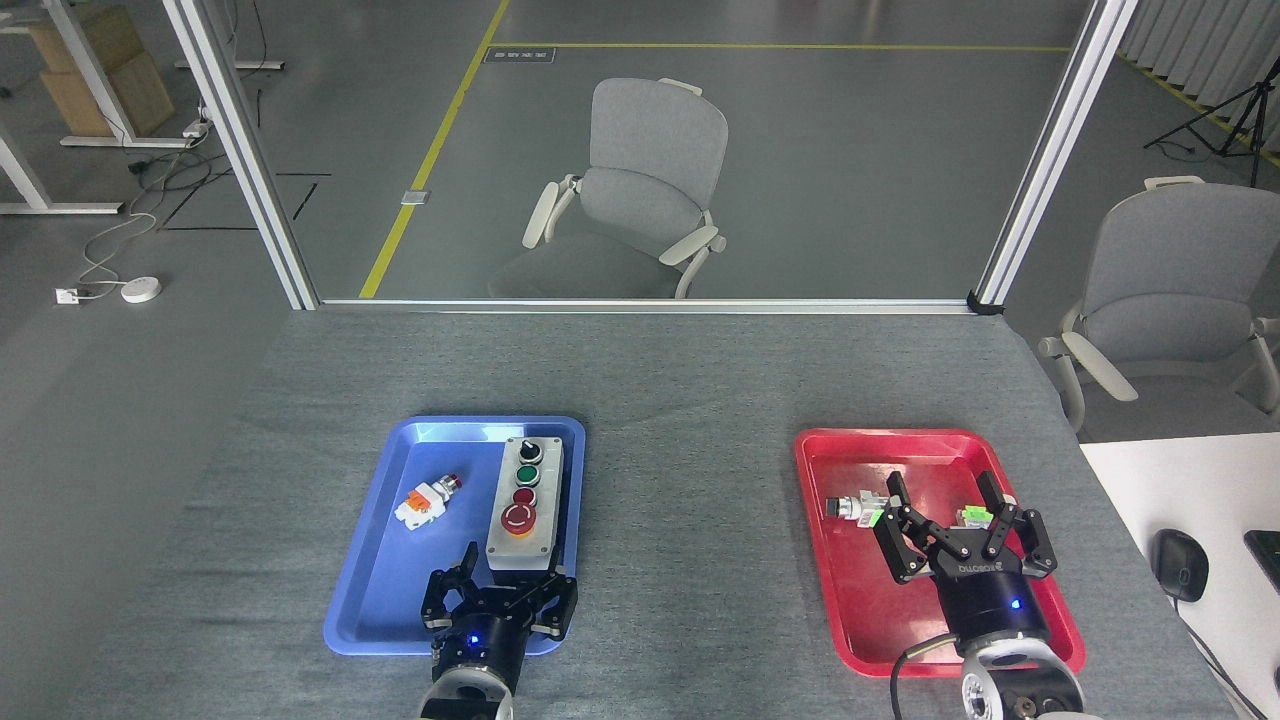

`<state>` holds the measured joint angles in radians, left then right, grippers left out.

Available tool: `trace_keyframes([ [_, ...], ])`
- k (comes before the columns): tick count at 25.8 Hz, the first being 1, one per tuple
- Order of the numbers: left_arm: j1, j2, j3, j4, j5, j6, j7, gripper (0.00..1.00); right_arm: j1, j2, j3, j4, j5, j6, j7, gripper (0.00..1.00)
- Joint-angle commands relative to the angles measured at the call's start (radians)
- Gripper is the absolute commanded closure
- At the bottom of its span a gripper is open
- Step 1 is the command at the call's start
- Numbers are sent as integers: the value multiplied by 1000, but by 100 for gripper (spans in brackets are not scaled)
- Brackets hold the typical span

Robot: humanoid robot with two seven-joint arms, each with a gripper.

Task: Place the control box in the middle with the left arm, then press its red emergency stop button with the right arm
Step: 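Move the left gripper to the near end of the grey control box, then close the left gripper on the control box's near end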

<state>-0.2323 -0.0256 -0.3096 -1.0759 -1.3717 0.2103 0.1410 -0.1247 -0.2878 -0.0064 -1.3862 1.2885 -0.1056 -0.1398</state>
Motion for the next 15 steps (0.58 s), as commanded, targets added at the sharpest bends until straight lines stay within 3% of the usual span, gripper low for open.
trace_keyframes([
  [1, -5, -10, 1, 34, -1, 0, 0, 1, 2, 9, -9, 1, 2, 0, 0, 2],
  [15, -90, -22, 1, 145, 6, -12, 2, 1, -1, 7, -32, 55, 3, 1, 0, 2],
])
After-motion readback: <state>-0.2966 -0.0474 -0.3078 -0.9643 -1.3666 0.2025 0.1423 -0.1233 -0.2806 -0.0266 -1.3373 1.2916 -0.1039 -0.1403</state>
